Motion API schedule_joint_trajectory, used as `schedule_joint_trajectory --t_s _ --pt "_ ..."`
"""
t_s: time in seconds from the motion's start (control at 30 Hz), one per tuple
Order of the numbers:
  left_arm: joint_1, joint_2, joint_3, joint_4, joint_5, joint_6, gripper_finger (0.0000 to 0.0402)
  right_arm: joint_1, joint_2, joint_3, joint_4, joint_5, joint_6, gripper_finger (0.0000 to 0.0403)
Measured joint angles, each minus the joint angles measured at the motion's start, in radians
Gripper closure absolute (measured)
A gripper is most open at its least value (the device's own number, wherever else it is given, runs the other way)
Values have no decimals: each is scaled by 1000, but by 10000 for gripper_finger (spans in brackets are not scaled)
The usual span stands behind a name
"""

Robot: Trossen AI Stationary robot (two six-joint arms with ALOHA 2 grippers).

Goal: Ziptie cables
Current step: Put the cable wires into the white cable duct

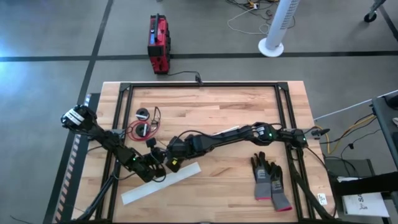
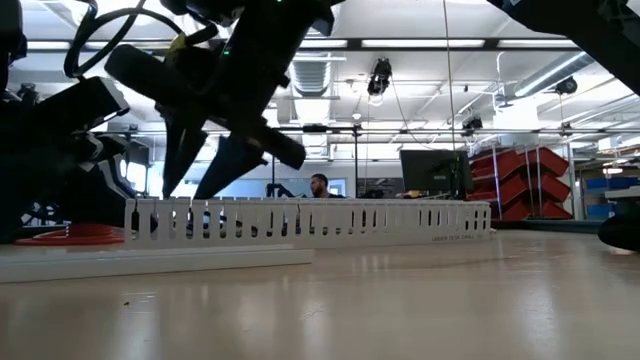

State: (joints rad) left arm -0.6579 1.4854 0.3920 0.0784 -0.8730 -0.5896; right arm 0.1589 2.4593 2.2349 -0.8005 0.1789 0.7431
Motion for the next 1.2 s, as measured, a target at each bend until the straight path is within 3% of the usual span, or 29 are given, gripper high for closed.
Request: schedule_joint_trajectory --t_s 0.2,0.37,0.47,0.73,0.97,1.2 --pt "0 1 -1 -1 20 -5 401 13 -19 51 -222 29 -69 265" --pt "0 1 -2 0 27 -7 401 23 -45 51 -503 96 -26 299" --pt "0 1 -2 8 27 -3 401 22 -45 44 -582 101 -9 323" --pt "0 2 -2 11 27 -7 401 -18 -45 -17 -547 70 42 398" --pt "0 2 -3 15 29 -24 401 -79 -41 -79 -436 13 59 402" --pt "0 2 -3 15 27 -23 401 -69 -92 -83 -455 7 49 402"
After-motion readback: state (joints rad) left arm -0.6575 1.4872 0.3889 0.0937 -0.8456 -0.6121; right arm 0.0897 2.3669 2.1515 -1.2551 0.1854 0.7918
